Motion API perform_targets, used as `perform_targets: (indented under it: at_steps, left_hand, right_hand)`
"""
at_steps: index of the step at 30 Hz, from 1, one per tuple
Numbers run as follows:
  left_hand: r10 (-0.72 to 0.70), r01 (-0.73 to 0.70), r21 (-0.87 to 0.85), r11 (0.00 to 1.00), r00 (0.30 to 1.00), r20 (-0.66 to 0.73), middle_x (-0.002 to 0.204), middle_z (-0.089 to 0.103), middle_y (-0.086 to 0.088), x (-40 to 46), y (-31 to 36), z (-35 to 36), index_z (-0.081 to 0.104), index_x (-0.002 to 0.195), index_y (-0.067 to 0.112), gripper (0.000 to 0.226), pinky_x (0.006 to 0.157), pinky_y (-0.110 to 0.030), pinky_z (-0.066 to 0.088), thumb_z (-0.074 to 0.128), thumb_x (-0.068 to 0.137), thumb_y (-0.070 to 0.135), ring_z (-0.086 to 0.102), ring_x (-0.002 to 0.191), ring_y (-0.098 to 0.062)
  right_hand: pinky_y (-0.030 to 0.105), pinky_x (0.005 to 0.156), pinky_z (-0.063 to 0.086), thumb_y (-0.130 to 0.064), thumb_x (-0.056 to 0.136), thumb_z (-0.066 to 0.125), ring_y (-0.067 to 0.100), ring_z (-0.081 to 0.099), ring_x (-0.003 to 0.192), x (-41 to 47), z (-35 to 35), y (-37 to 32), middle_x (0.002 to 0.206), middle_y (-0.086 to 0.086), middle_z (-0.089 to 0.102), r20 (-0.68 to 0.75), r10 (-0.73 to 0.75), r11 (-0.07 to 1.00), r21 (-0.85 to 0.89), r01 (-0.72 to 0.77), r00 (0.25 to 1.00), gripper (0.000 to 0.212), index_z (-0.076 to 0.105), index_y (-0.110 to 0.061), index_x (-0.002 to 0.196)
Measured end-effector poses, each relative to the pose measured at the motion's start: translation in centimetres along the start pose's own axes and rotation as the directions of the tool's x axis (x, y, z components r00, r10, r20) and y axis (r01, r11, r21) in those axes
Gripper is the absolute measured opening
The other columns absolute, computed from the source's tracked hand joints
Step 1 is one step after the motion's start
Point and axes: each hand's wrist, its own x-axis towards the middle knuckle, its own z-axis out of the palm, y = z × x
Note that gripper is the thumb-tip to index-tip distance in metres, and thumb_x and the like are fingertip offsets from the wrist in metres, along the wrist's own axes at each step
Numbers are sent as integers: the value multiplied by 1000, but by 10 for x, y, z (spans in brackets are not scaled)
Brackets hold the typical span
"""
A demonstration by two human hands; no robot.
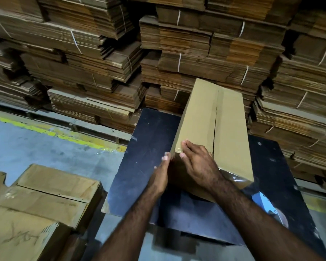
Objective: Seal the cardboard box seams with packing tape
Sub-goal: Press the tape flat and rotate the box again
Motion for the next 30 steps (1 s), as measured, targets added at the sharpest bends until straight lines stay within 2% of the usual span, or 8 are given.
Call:
perform_targets:
  at_steps: [3, 6, 9, 13, 16, 19, 24, 30]
  left_hand:
    - [179, -181, -7, 983, 977, -119, 153, 41, 12, -10, 25, -8, 45, 147, 32, 62, 122, -33, 21, 26, 98, 64, 34, 144, -8]
    - [292, -292, -74, 953, 956, -20, 148, 48, 17, -19, 41, 0, 49, 145, 30, 64, 116, -22, 28, 24, 96, 63, 39, 139, 1]
    - [219, -217, -42, 975, 974, 58, 153, 38, 17, -21, 32, 12, 41, 146, 46, 68, 112, -24, 27, 18, 89, 75, 35, 141, -2]
    - [266, -280, 200, 939, 959, 94, 156, 27, 19, -18, 37, 12, 26, 143, 64, 50, 118, -30, 21, 10, 95, 70, 25, 143, -5]
    - [465, -485, 441, 755, 871, 160, 160, 14, 27, -7, 45, 1, 26, 148, 56, 43, 122, -35, 22, 19, 105, 51, 11, 149, 1]
    - [562, -588, 617, 523, 782, 268, 163, 5, 26, 16, 47, -16, 26, 150, 53, 47, 112, -45, 39, 25, 103, 54, 10, 151, -1]
    - [622, -654, 698, 290, 683, 382, 165, 13, 12, 32, 46, -13, 35, 152, 37, 48, 100, -38, 35, 38, 105, 42, 14, 152, -10]
    - [615, -706, 700, 107, 600, 511, 163, 24, -2, 44, 44, -22, 38, 151, 26, 56, 97, -43, 48, 36, 101, 51, 28, 148, -24]
  right_hand:
    - [43, 105, 39, -50, 98, 18, 26, 41, 134, 0, 1, 2, 154, 2, 40, -5, -10, 1000, 2, 10, 1000, 63, 39, -20, 150]
    - [42, 104, 37, -54, 97, 21, 24, 40, 135, -2, 4, 0, 155, 1, 40, -36, 12, 1000, 11, -12, 999, 65, 39, -21, 150]
    - [38, 96, 39, -56, 95, 19, 22, 46, 130, -4, 12, -5, 150, -1, 46, -104, 72, 997, -1, -73, 992, 67, 46, -22, 146]
    - [35, 86, 47, -43, 96, 50, 20, 57, 119, -3, 22, -4, 137, -5, 60, -244, 45, 995, -74, -64, 969, 46, 57, -23, 137]
    - [39, 93, 49, -36, 87, 70, 23, 56, 125, -11, 18, 7, 140, 0, 58, -215, -67, 994, -93, 48, 974, 56, 56, -18, 138]
    - [39, 101, 46, -46, 94, 51, 24, 52, 130, -23, 18, 23, 140, 7, 57, -304, 15, 999, -31, -25, 953, 55, 56, -13, 137]
    - [39, 103, 46, -44, 105, 25, 23, 55, 128, -28, 38, 24, 135, 9, 61, -425, 95, 995, 2, -104, 900, 58, 61, -8, 132]
    - [38, 101, 48, -32, 92, 62, 21, 58, 124, -30, 42, 34, 133, 7, 62, -450, -1, 996, -84, -41, 893, 45, 62, -10, 131]
